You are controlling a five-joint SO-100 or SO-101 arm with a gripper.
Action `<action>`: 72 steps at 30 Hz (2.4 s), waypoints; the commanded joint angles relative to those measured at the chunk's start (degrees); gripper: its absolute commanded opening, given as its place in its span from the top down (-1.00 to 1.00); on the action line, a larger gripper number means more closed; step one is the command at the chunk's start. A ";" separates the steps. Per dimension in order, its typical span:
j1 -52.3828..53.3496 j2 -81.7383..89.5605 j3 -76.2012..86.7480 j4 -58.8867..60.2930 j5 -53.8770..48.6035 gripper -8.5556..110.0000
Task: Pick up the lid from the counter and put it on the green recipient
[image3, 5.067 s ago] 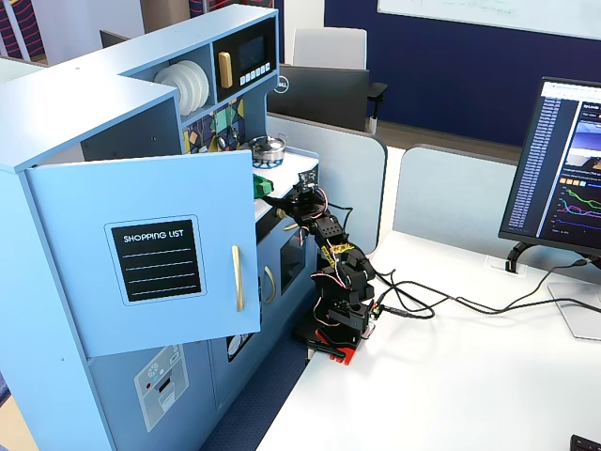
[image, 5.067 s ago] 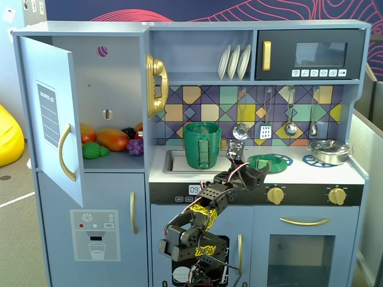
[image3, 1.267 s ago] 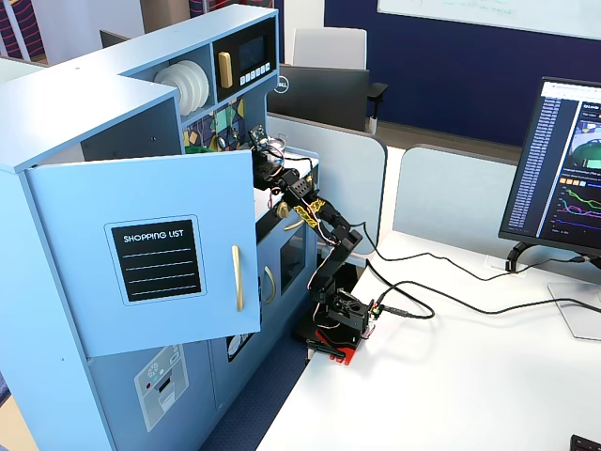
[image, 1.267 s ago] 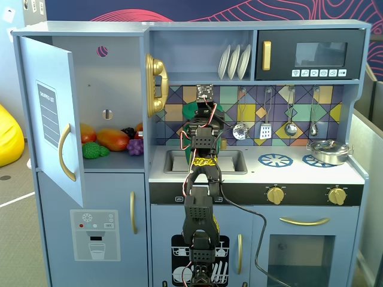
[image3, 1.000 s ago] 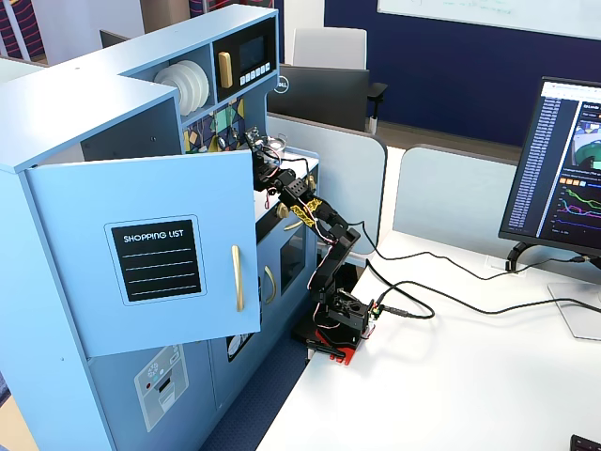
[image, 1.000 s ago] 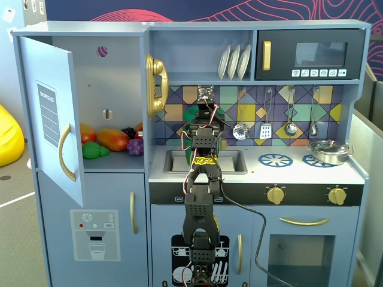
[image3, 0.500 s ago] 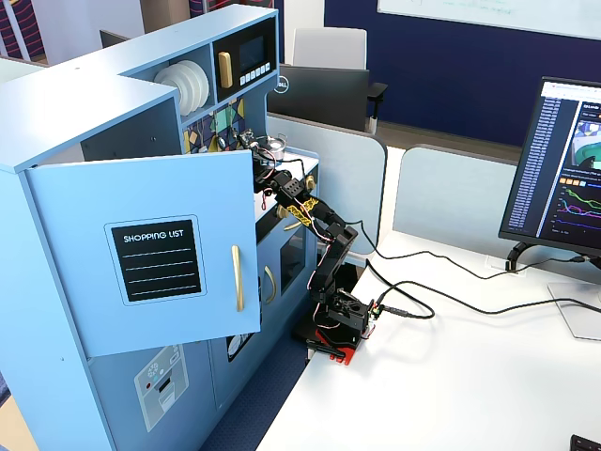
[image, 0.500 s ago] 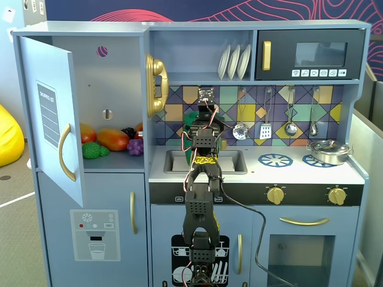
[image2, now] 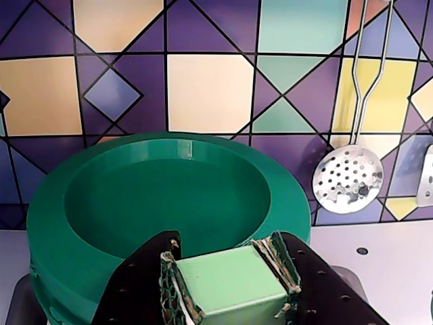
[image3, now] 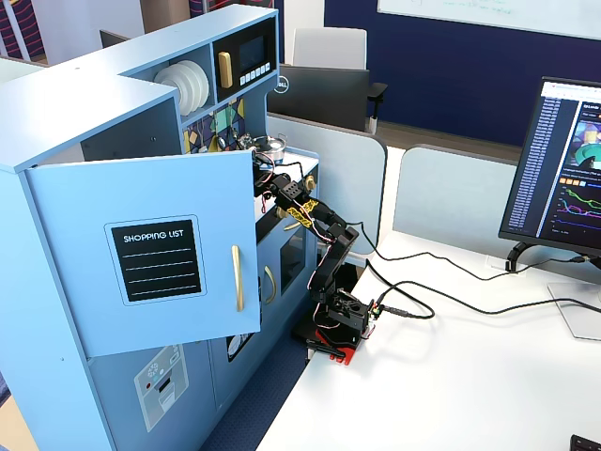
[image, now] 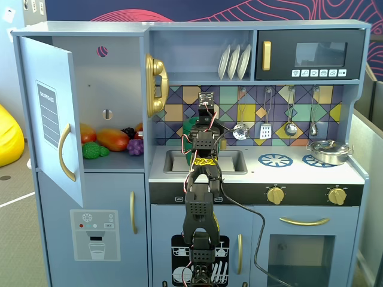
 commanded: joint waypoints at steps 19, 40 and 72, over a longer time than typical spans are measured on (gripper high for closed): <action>-1.14 5.19 -2.37 3.25 -1.23 0.86; -0.35 5.36 -14.06 1.32 -2.20 0.28; -2.46 64.07 81.74 30.23 0.62 0.84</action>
